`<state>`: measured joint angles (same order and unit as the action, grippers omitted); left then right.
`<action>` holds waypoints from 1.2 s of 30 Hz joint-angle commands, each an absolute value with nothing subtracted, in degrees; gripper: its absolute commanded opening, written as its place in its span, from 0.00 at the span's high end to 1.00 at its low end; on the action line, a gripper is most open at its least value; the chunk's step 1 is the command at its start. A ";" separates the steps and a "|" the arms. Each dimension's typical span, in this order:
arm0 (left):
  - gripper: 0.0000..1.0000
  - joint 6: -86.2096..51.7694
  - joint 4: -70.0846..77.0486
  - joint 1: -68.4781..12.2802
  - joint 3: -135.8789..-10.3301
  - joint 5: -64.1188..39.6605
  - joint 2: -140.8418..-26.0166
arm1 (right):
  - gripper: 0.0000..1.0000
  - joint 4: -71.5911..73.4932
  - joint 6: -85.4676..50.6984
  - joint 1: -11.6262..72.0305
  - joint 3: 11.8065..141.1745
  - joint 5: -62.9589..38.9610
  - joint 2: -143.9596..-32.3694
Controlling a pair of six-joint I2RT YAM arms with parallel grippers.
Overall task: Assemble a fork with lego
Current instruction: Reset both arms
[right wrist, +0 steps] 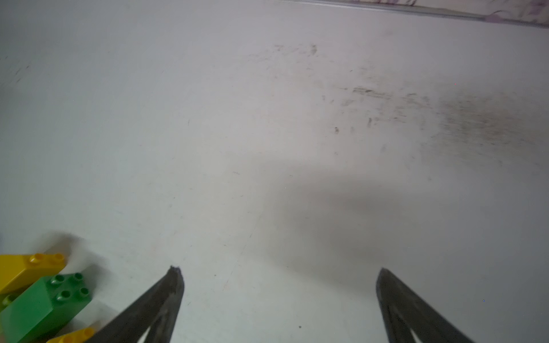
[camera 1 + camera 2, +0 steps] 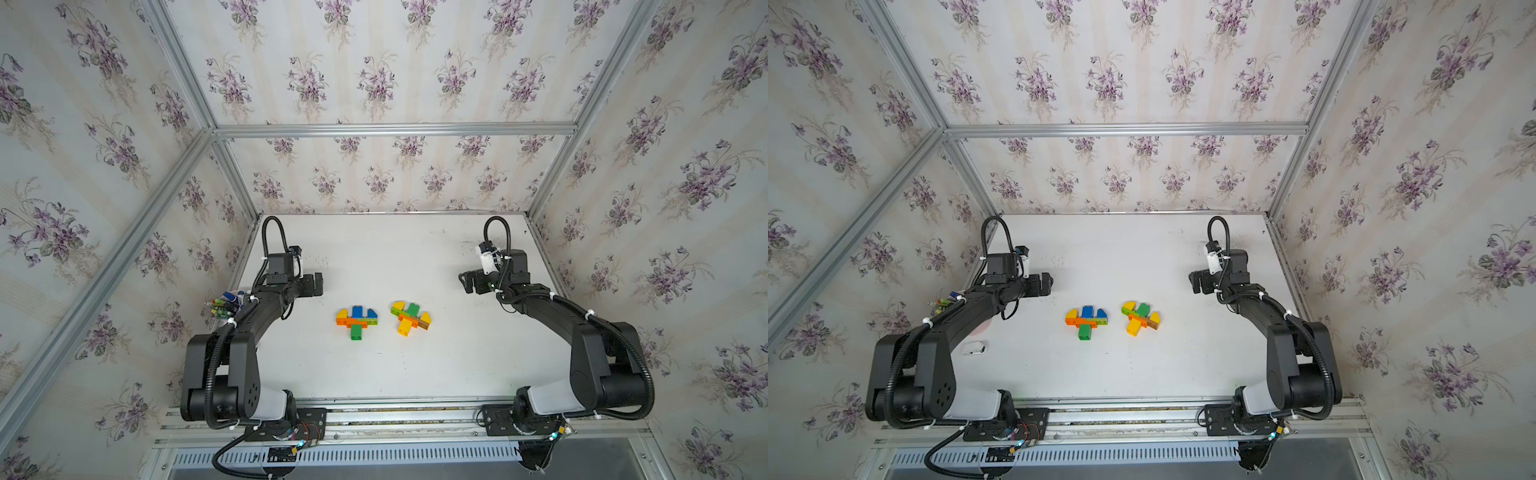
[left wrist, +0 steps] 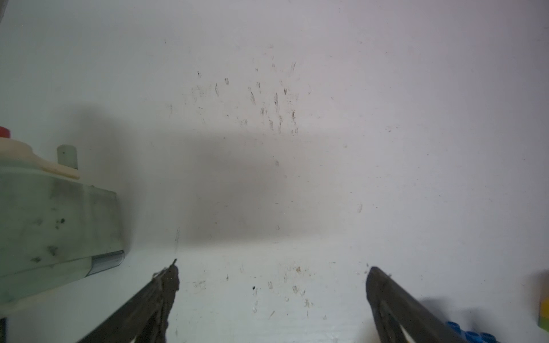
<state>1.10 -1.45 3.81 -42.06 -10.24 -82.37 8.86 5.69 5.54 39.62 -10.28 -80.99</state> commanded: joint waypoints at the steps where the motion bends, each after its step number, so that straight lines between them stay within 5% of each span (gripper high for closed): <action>1: 0.00 -0.41 18.42 3.99 -35.81 -7.02 -82.12 | 0.00 26.14 0.88 5.28 34.18 0.59 -77.02; 8: 0.00 0.62 47.15 2.77 -23.06 -4.98 -86.89 | 0.00 46.26 2.65 4.11 17.93 7.84 -69.24; 10: 0.00 0.33 37.44 2.77 -26.55 -4.72 -85.24 | 0.00 49.65 2.63 3.65 16.23 6.87 -70.58; 17: 0.00 0.97 38.97 2.11 -26.27 -3.96 -85.87 | 0.00 69.88 1.28 3.04 14.34 0.31 -87.85; 36: 0.00 2.91 38.02 2.02 -26.89 -7.73 -85.96 | 0.00 70.47 -0.55 1.35 13.80 -0.03 -88.07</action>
<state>2.68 36.69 1.98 -26.55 -7.31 -86.02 68.27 0.14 1.21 13.45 0.12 -87.77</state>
